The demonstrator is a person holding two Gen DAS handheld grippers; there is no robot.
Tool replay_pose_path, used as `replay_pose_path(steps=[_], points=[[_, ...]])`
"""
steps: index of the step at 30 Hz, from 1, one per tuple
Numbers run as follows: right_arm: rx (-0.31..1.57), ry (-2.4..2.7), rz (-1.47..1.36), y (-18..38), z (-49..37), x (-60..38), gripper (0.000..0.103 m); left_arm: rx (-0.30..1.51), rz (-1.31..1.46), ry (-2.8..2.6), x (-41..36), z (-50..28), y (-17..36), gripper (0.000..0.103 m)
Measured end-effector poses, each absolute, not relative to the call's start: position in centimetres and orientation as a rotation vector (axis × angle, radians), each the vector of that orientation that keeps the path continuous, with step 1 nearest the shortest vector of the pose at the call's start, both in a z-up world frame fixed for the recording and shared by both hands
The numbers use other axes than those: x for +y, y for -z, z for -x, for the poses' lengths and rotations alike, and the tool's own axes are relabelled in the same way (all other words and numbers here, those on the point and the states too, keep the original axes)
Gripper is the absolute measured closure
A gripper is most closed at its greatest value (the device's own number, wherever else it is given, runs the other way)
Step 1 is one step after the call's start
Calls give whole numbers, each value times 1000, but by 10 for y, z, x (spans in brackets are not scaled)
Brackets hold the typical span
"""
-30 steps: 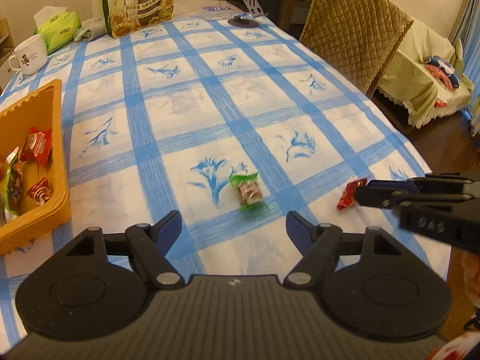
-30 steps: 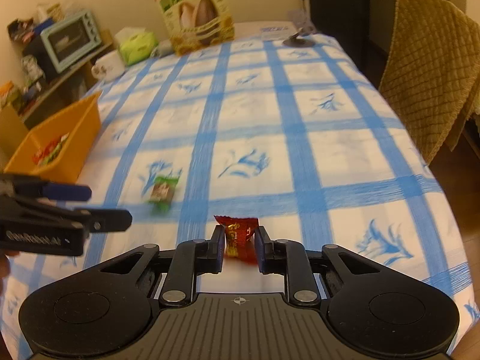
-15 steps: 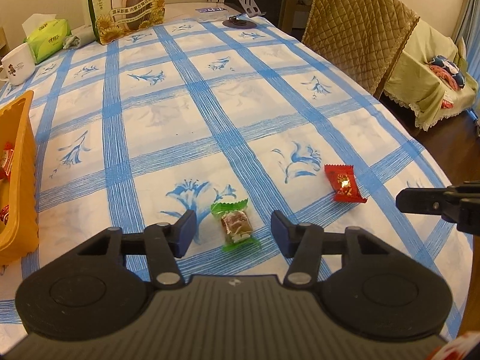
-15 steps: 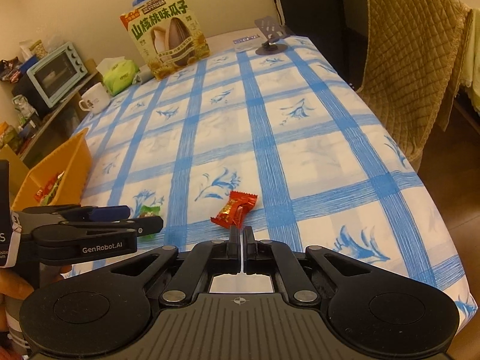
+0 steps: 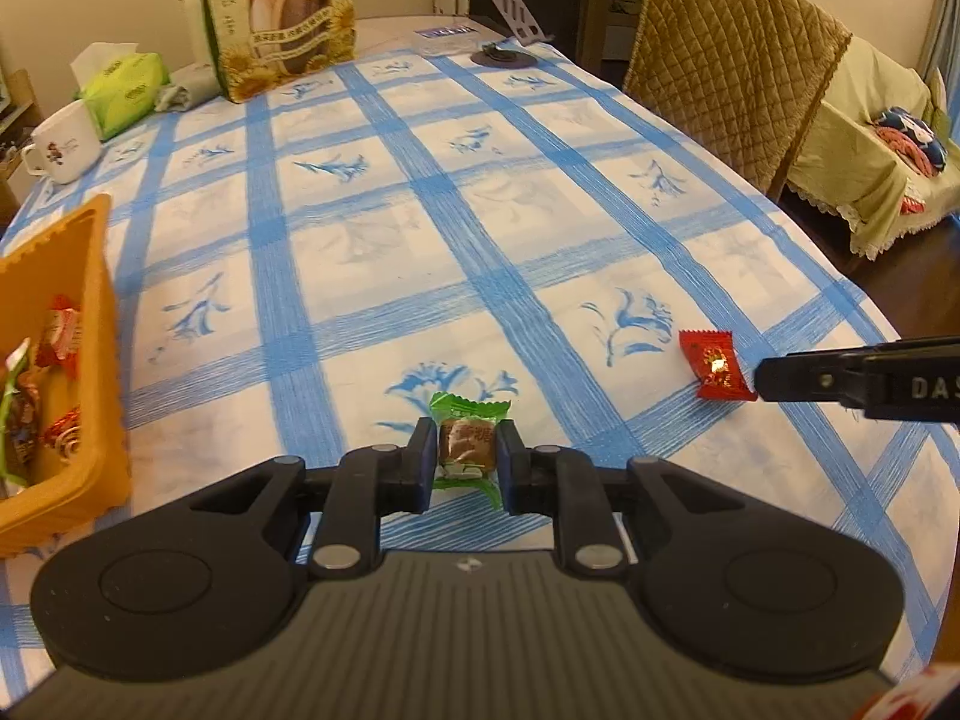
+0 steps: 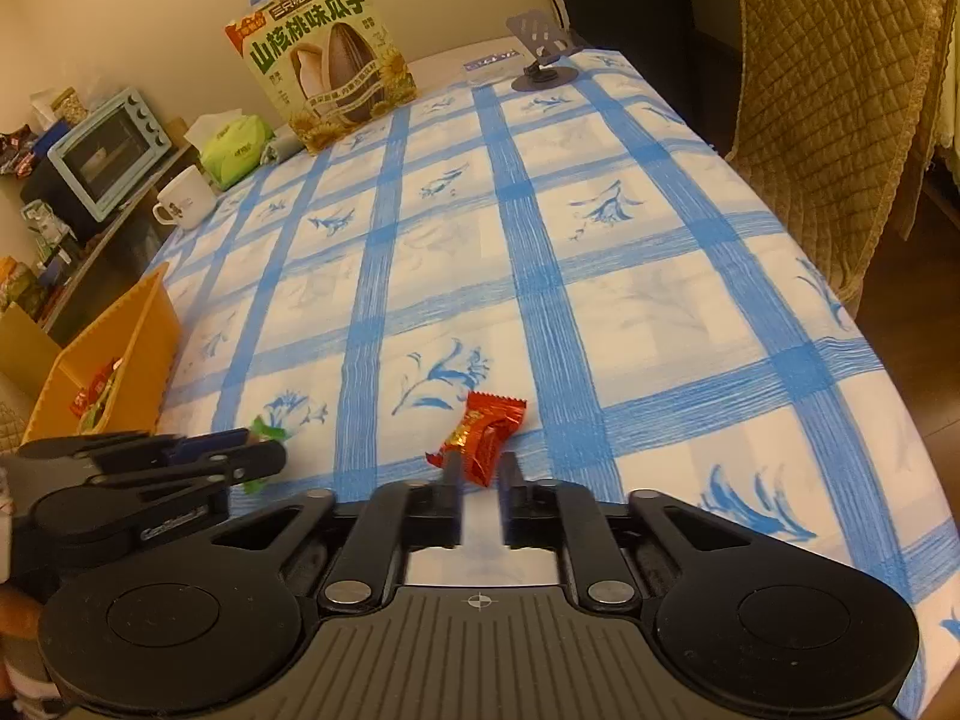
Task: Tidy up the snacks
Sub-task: 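Carry both candies in the grippers over the orange basket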
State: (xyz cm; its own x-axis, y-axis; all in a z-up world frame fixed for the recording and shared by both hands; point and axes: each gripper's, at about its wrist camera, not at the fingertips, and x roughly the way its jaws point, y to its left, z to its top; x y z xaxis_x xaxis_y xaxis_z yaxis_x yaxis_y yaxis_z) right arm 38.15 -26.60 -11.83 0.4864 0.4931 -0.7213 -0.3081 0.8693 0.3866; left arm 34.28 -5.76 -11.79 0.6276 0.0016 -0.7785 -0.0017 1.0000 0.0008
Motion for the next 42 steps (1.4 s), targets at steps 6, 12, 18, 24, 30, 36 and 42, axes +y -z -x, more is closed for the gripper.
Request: replay_pose_path(steps=[6, 12, 18, 24, 30, 36, 42], points=[[944, -470, -222, 124, -395, -252, 56, 879, 44, -73, -33, -320, 103, 85], [950, -434, -144, 135, -401, -236, 57, 871, 87, -143, -13, -293, 92, 85], [921, -437, -36, 140, -393, -227, 73, 856, 118, -199, -2, -264, 81, 85], [915, -505, 7, 138, -381, -223, 80, 836, 146, -241, 3, -234, 69, 85], [893, -607, -44, 116, -361, -221, 80, 819, 177, -294, 9, -200, 55, 85], [869, -767, -83, 82, -333, -202, 80, 805, 194, -340, 22, -162, 37, 85], [854, -914, -87, 56, -301, -166, 80, 796, 202, -350, 43, -131, 20, 85]])
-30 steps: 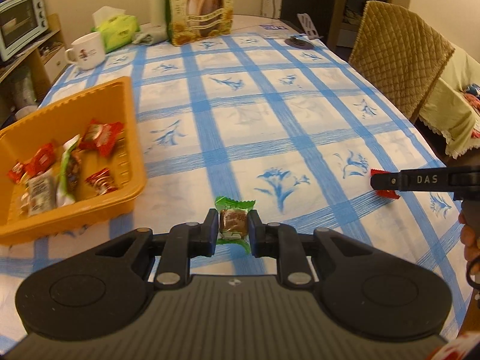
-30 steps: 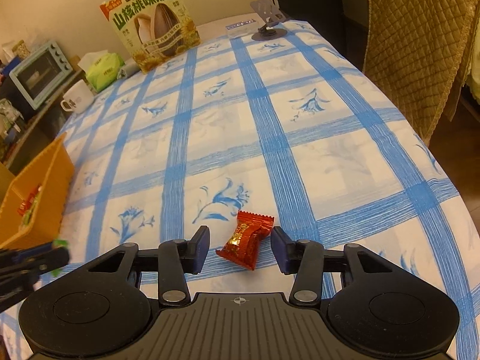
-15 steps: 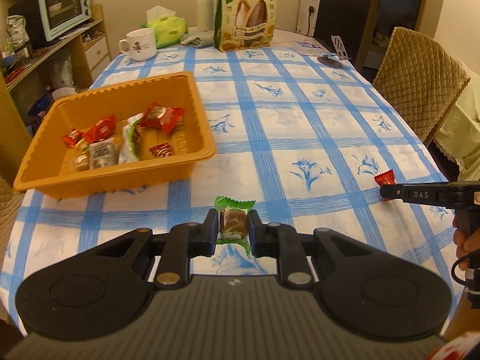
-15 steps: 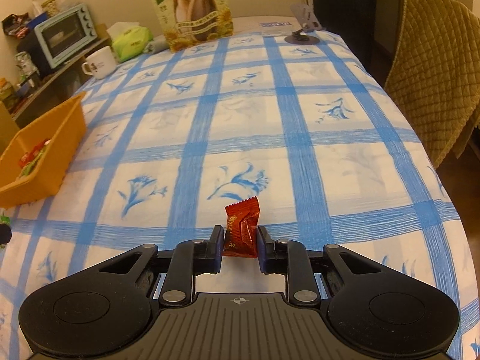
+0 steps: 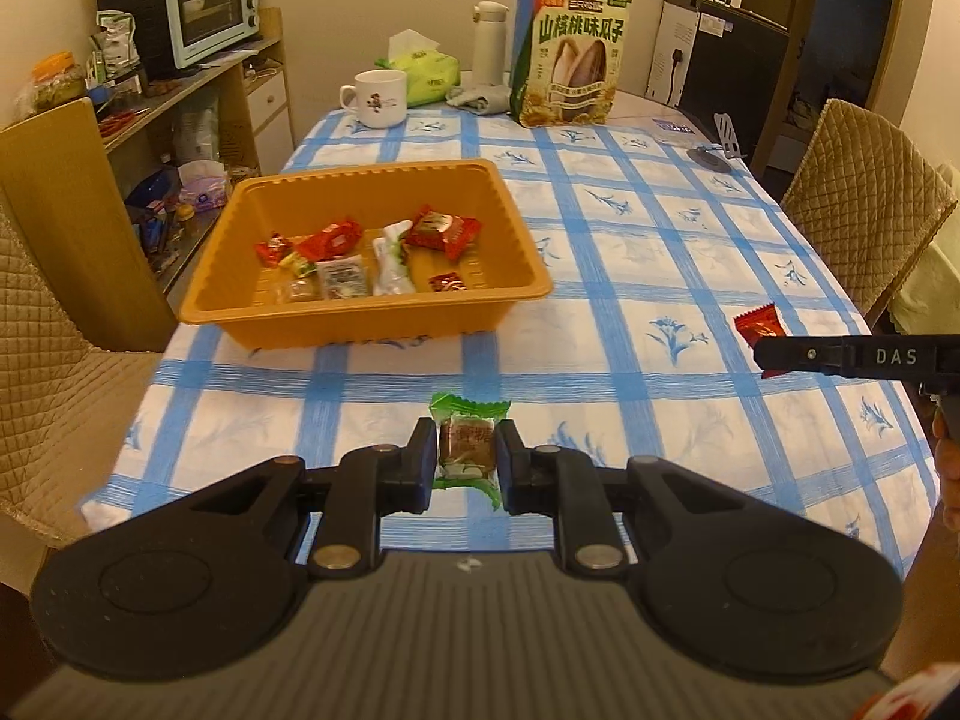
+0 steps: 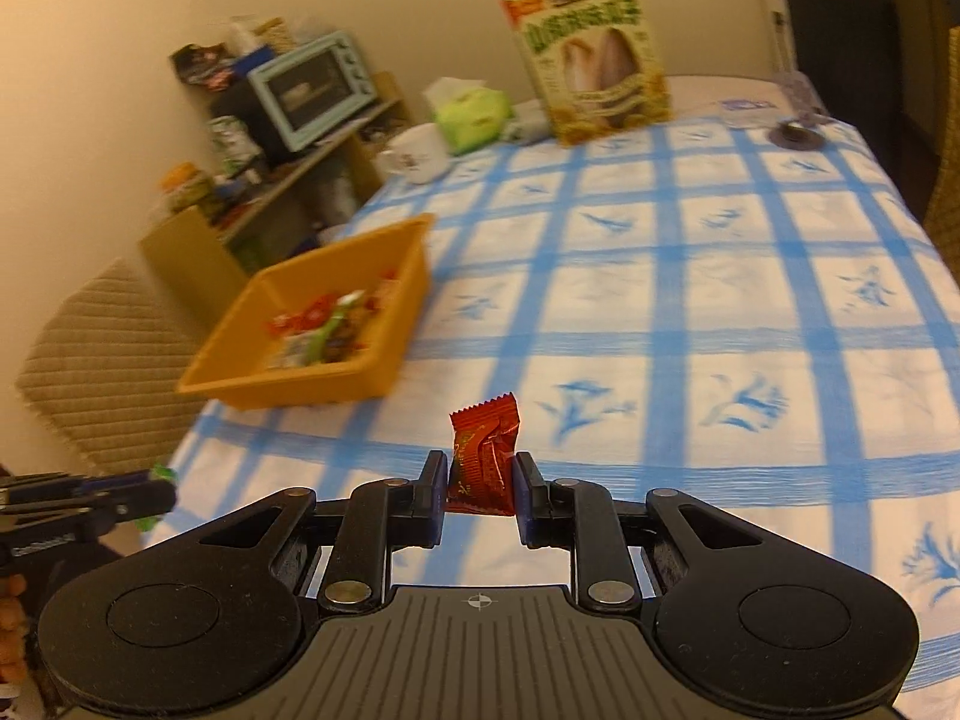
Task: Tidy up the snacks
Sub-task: 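Carry both candies in the grippers over the orange basket, then open both grippers to drop the candies into the basket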
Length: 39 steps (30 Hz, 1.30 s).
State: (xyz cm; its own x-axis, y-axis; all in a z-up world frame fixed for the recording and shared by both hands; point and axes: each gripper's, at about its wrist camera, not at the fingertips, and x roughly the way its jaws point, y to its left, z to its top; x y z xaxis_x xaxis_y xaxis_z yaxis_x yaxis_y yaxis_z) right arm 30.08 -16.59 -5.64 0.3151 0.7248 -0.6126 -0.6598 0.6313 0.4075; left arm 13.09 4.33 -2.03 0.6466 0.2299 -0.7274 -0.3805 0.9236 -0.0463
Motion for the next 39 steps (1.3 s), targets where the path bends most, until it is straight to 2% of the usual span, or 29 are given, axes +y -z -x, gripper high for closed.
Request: replay_pose_path(steps=[15, 26, 39], points=[[816, -1024, -64, 26, -260, -45, 80, 741, 175, -326, 149, -118, -3, 85], [810, -922, -66, 28, -275, 18, 80, 765, 139, -245, 217, -172, 17, 85], [832, -781, -84, 36, -295, 39, 80, 837, 130, -156, 253, -223, 51, 85]])
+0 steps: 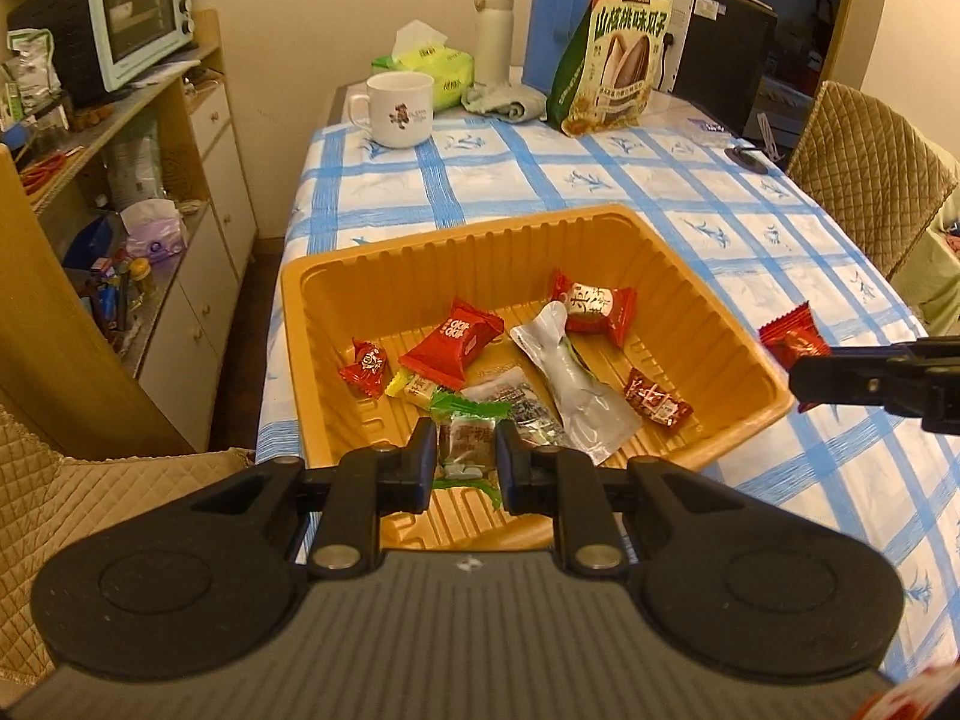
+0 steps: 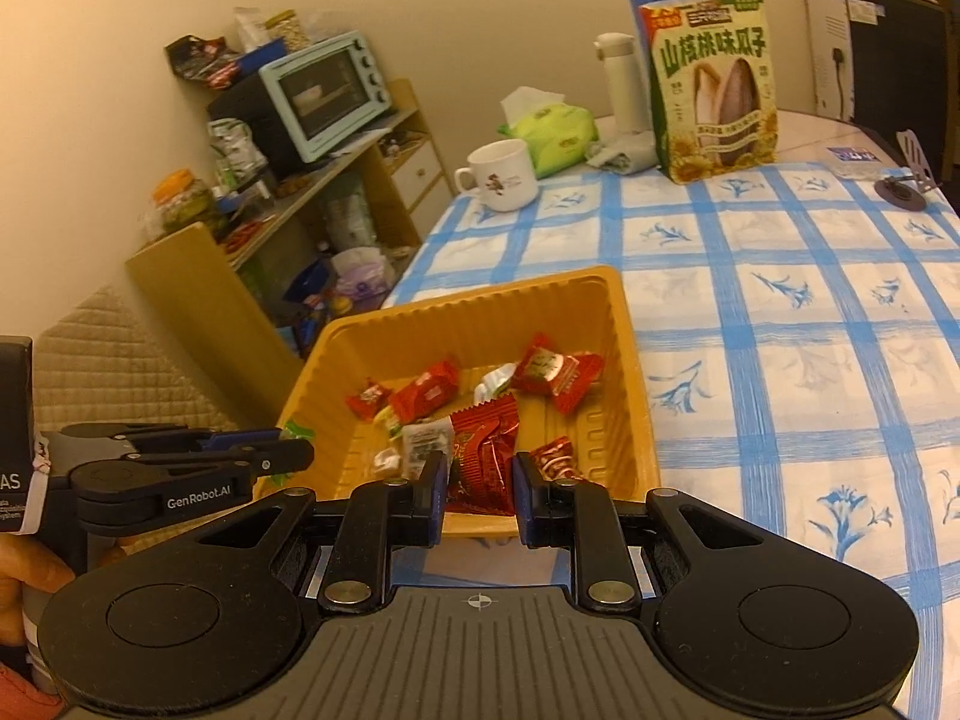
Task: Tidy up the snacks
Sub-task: 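Open both grippers to drop the candies into the basket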
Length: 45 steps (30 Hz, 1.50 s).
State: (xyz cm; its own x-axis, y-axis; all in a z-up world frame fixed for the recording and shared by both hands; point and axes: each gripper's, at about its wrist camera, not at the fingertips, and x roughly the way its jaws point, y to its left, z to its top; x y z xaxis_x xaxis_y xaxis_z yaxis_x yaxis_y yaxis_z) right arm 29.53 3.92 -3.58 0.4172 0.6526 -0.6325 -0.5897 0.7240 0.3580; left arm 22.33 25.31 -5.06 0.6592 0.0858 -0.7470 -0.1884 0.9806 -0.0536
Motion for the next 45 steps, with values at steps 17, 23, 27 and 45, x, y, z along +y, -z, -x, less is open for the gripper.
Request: replay_pose_path(steps=[17, 23, 27, 45], points=[[841, -692, -98, 42, -314, 48, 80, 871, 141, -95, 268, -239, 60, 61], [842, -699, -101, 50, -330, 63, 80, 851, 142, -108, 276, -245, 53, 45], [847, -710, -90, 59, -340, 76, 80, 842, 142, -112, 279, -251, 49, 41], [822, -669, -125, 70, -357, 91, 42, 848, 163, -120, 285, -252, 50, 35]])
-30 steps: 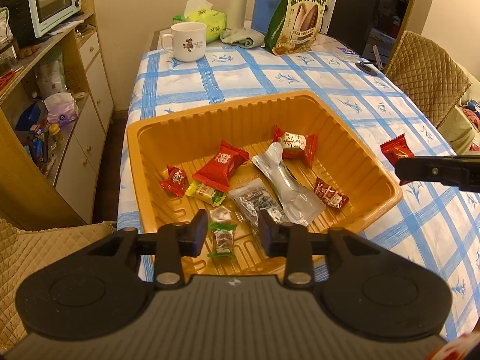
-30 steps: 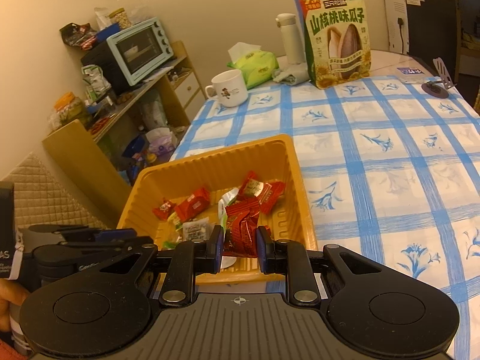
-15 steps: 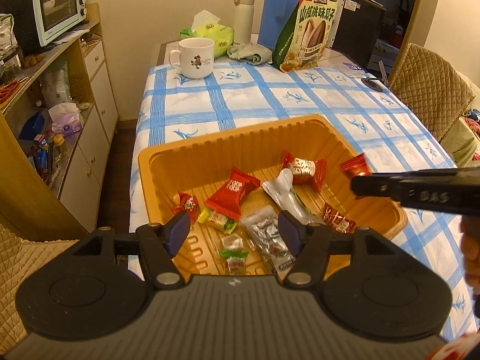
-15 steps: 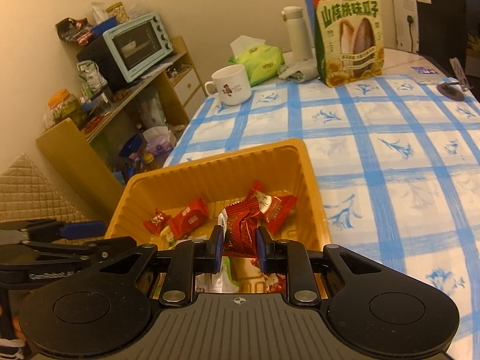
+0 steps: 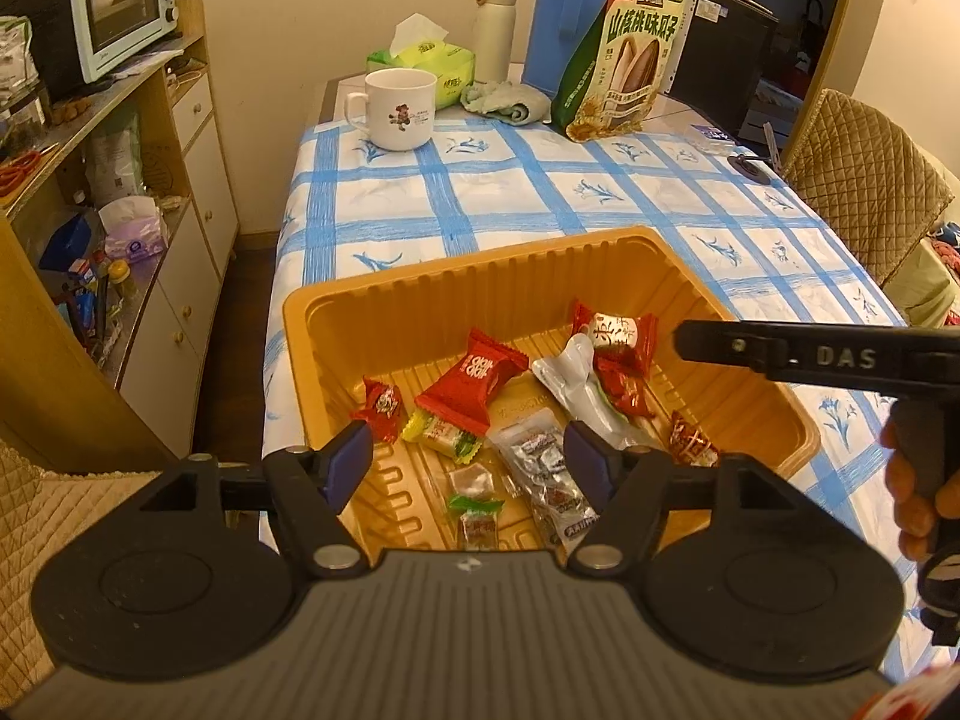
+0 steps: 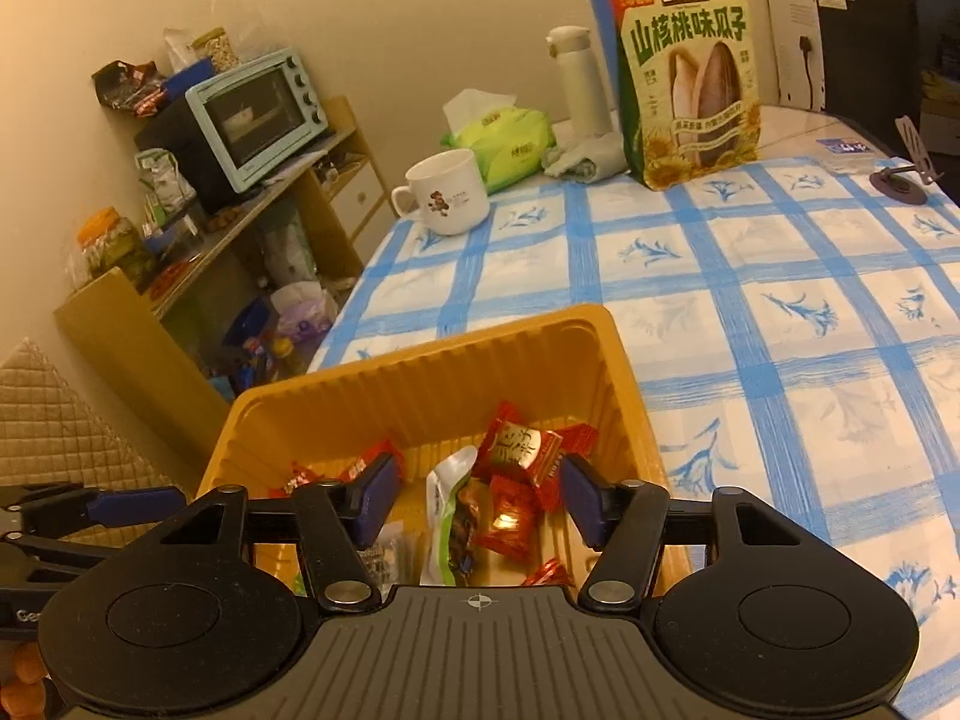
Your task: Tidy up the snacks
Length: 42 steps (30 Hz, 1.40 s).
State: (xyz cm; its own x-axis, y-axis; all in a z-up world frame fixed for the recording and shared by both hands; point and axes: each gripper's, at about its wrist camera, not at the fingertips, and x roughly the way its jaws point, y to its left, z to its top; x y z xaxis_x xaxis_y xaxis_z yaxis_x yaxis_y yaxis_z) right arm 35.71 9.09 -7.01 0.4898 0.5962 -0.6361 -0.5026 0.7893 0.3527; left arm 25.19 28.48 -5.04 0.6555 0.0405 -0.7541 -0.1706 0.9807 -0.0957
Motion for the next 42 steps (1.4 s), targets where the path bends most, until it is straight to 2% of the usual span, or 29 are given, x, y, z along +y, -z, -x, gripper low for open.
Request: replay_pose_path(steps=[3, 5, 11, 26, 42], points=[[830, -667, -128, 66, -350, 83, 31, 852, 166, -132, 283, -246, 49, 35], [822, -659, -130, 62, -342, 77, 18, 857, 160, -149, 280, -241, 47, 35], [813, -655, -101, 50, -319, 64, 12, 845, 152, -188, 270, -224, 34, 35], [797, -690, -61, 17, -242, 0, 9, 811, 146, -205, 193, -147, -5, 34], [869, -670, -28, 22, -156, -90, 9, 833, 159, -194, 98, -65, -9, 34]])
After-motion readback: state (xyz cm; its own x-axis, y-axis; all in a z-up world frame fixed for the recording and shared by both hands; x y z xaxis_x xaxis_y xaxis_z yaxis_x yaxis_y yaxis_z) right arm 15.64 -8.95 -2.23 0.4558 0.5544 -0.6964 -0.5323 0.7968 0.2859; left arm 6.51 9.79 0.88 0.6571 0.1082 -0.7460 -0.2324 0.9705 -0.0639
